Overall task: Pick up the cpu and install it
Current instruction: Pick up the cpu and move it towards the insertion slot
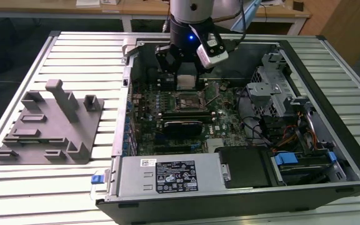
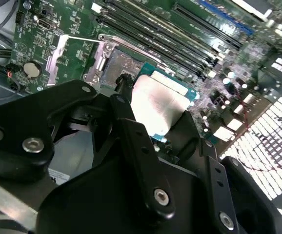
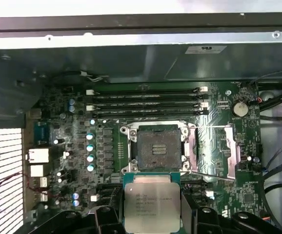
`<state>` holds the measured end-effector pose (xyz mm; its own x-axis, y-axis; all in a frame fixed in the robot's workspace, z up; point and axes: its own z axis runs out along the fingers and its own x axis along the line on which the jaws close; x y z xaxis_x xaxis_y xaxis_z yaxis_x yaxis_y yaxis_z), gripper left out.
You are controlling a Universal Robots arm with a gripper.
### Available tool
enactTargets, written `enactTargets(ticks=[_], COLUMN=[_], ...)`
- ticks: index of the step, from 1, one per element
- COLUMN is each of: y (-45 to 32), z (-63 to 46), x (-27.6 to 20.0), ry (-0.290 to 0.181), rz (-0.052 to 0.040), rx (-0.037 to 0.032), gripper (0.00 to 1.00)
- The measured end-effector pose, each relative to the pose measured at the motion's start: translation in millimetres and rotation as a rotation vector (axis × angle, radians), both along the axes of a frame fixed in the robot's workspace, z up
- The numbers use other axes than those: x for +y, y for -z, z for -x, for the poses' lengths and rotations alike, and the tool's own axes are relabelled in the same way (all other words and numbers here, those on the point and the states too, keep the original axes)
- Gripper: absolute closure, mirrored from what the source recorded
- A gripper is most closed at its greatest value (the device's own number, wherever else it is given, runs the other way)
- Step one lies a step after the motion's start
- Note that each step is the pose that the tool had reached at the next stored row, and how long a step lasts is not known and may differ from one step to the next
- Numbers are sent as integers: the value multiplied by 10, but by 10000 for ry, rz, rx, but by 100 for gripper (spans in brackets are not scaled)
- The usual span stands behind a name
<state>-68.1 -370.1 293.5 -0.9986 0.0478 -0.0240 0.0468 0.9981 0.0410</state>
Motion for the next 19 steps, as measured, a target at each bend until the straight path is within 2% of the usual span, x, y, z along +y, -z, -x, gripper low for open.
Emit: enactTargets(ticks=[11, 19], y=[201, 347], z=[-110, -124], x=[77, 111], ry=[0, -15], rz=[-2, -2], rx=[-1, -1], gripper=[45, 45])
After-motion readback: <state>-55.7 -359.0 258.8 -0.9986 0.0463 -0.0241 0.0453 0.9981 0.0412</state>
